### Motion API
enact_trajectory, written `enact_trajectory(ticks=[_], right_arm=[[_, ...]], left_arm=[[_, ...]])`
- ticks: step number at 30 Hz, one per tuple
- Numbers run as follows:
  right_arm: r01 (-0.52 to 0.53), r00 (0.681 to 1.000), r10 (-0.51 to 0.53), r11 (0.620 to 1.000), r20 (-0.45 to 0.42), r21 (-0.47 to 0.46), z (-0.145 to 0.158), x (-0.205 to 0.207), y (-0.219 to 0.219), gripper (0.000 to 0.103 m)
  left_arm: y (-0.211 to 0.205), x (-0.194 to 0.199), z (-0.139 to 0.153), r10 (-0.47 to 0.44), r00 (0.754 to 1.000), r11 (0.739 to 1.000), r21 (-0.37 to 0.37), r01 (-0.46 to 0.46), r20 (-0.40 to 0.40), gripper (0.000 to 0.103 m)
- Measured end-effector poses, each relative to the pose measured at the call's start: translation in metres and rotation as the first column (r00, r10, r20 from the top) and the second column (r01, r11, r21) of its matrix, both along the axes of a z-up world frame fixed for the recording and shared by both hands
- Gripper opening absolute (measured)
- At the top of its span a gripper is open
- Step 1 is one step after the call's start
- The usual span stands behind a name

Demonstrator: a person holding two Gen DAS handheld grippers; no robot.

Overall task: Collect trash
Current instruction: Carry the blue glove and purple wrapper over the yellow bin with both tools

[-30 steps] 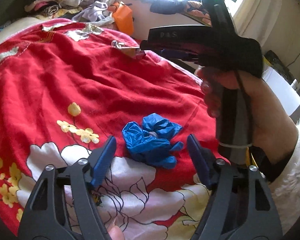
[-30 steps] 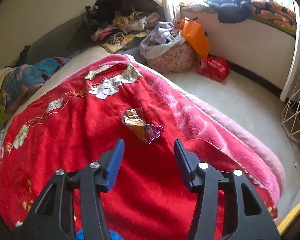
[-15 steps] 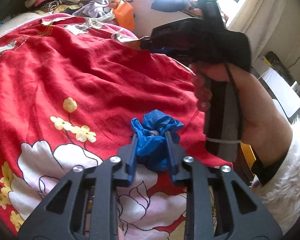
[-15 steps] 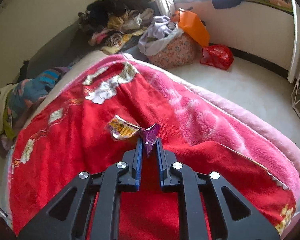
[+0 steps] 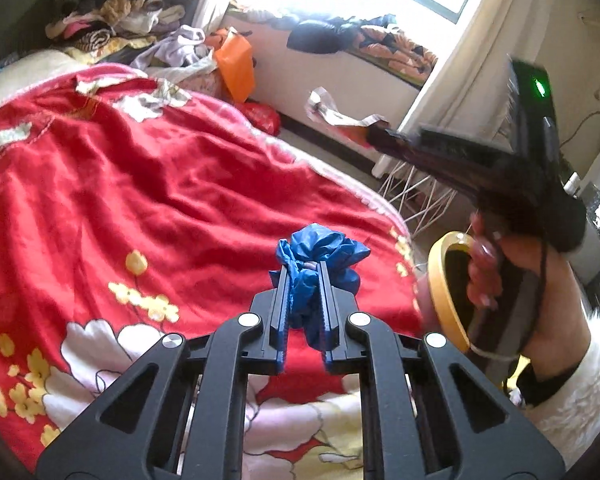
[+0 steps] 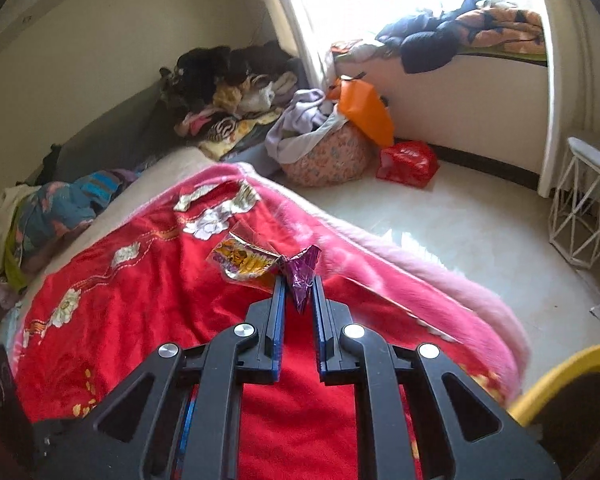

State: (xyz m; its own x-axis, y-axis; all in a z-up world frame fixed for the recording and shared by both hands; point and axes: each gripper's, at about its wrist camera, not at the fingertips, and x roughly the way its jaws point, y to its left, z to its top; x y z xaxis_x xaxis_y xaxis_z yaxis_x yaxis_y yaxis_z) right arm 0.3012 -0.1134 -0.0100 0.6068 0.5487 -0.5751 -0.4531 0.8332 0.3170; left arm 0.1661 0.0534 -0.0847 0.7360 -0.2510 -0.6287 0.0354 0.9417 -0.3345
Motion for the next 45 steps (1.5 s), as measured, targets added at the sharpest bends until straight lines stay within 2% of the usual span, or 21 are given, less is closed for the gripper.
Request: enact_trajectory(ticks=[4, 15, 28, 39, 45], right_arm=[[0.044, 0.999, -0.045, 0.999, 0.007, 0.018, 0.006, -0.016, -0.034, 0.012], [0.151, 0.987, -0.15, 0.988, 0.055, -0.018, 0.013, -0.063, -0.105, 0.012], [0.294, 0.954, -0.293, 0.956, 0.057, -0.018, 0.011, -0.105, -0.183, 0.012], [0.393, 0.917, -0.392, 0.919, 0.071, -0.005, 0.015, -0.123, -0.223, 0.012], [0.444, 0.894, -0.437, 0.894, 0.094, -0.065, 0.011, -0.13, -0.235, 0.012]], left_arm=[[-0.007, -0.001, 0.014, -0.01, 0.999, 1.0, 0.003, 0.009, 0.031, 0.008], [-0.039, -0.004, 0.038, -0.062, 0.994, 0.998, 0.016, 0.061, 0.089, 0.008], [-0.088, -0.009, 0.056, -0.148, 0.98, 0.989, 0.04, 0.144, 0.131, 0.008], [-0.128, -0.009, 0.061, -0.217, 0.965, 0.976, 0.066, 0.21, 0.146, 0.008], [-0.151, -0.005, 0.061, -0.26, 0.955, 0.965, 0.078, 0.251, 0.145, 0.008]])
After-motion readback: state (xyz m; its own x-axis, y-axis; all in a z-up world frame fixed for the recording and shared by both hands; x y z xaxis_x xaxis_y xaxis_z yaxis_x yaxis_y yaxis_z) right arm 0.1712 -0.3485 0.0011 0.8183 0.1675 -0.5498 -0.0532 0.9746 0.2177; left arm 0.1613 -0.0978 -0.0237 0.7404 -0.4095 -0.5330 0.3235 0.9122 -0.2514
